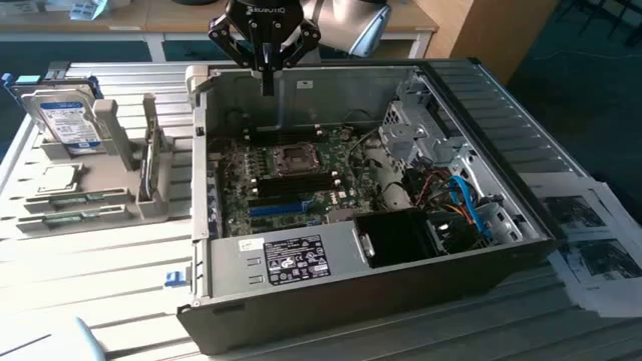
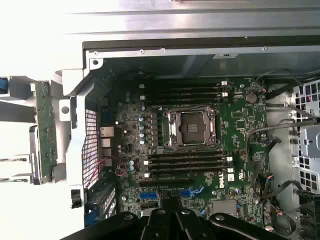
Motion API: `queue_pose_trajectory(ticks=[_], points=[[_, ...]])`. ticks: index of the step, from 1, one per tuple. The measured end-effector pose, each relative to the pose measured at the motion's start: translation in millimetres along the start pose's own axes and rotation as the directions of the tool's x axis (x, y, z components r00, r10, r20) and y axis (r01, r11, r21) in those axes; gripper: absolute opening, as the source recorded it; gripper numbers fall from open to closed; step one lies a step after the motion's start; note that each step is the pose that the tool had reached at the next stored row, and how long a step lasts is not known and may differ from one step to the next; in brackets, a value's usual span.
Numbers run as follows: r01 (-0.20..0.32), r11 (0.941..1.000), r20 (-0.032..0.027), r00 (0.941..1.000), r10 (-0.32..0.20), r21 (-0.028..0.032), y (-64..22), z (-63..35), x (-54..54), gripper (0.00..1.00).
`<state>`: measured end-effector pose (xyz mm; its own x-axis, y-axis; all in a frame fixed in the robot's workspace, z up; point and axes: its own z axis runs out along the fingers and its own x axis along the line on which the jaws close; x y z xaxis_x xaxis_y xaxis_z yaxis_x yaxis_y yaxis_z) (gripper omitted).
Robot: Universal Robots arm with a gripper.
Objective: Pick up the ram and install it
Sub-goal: 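Reach for the ram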
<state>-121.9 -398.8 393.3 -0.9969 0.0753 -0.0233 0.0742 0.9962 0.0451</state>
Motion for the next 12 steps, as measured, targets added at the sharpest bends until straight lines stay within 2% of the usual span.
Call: queue_pose_trajectory(ticks=[6,12], points=[[0.0,1.0,0.0,1.0,0.0,0.0001,0.0,0.0,0.5,0.1],[0.0,1.0,0.0,1.0,0.0,0.0,-0.4,-0.1,5.5,0.1]])
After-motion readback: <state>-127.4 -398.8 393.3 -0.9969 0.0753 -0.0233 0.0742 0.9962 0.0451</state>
